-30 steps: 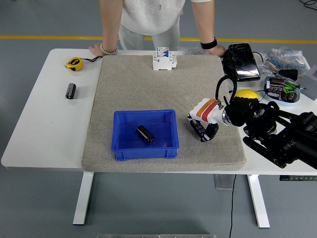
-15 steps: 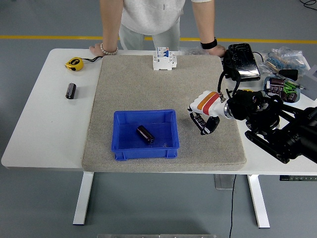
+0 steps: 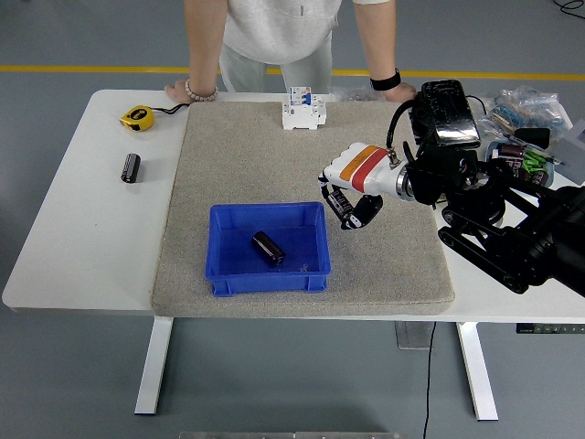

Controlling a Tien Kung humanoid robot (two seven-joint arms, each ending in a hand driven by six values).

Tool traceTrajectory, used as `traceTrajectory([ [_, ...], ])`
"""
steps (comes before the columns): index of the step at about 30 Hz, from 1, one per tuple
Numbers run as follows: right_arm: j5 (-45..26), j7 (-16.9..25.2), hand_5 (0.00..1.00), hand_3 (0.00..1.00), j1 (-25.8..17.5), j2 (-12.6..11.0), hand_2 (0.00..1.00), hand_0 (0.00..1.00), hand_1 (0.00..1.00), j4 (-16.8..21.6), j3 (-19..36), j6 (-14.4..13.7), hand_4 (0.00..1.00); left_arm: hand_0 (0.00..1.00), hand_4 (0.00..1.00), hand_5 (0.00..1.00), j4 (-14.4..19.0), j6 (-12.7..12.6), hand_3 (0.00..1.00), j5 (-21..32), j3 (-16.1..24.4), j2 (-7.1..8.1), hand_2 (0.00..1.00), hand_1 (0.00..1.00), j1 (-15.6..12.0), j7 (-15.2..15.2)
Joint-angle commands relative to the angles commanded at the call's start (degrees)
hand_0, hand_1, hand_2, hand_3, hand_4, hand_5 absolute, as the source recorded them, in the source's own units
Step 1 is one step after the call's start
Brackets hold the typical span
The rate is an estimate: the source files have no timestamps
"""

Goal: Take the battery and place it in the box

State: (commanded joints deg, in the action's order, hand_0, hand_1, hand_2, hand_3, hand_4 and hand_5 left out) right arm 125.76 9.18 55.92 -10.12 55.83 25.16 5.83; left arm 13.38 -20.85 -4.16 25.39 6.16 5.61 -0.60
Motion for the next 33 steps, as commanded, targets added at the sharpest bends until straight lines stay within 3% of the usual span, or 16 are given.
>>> traceTrajectory([
  [8, -1.42, -0.97, 0.199, 0.511, 0.44, 1.16, 0.507, 0.512, 0.484, 5.58, -2.26, 1.15, 0.809, 0.735, 0.754, 0.515, 0.03, -0.03, 0.732, 0.34, -0.24, 0.03, 0.792, 0.694, 0.06, -0.14],
  [13, -2.53, -1.21, 0.199, 0.511, 0.99, 2.19, 0.507, 0.512, 0.484, 6.62, -4.92, 1.35, 0.809, 0.735, 0.754, 0.515, 0.06, -0.06, 0.732, 0.61, -0.41, 0.06, 0.792, 0.694, 0.12, -0.24],
  [14, -2.72, -1.13, 0.301, 0.742, 1.08, 2.48, 0.685, 0.545, 0.608, 6.58, -5.46, 1.07, 0.962, 0.735, 0.754, 0.515, 0.07, -0.09, 0.733, 0.67, -0.44, 0.04, 0.792, 0.692, 0.14, -0.25],
  [19, -3.9, -0.64, 0.301, 0.742, 1.35, 3.11, 0.685, 0.545, 0.608, 6.2, -6.57, 0.12, 0.962, 0.735, 0.754, 0.515, 0.12, -0.13, 0.733, 0.92, -0.66, 0.08, 0.792, 0.692, 0.14, -0.29],
  [20, -4.3, -0.42, 0.309, 0.883, 1.4, 3.16, 0.748, 0.597, 0.653, 6.05, -6.67, -0.29, 0.987, 0.734, 0.753, 0.514, 0.12, -0.15, 0.735, 0.93, -0.67, 0.08, 0.789, 0.688, 0.15, -0.29],
  [33, -3.78, -0.22, 0.315, 0.917, 1.36, 2.75, 0.78, 0.63, 0.678, 5.45, -4.71, -1.13, 0.992, 0.735, 0.752, 0.515, 0.13, -0.19, 0.733, 1.09, -0.71, 0.05, 0.79, 0.687, 0.11, -0.28],
])
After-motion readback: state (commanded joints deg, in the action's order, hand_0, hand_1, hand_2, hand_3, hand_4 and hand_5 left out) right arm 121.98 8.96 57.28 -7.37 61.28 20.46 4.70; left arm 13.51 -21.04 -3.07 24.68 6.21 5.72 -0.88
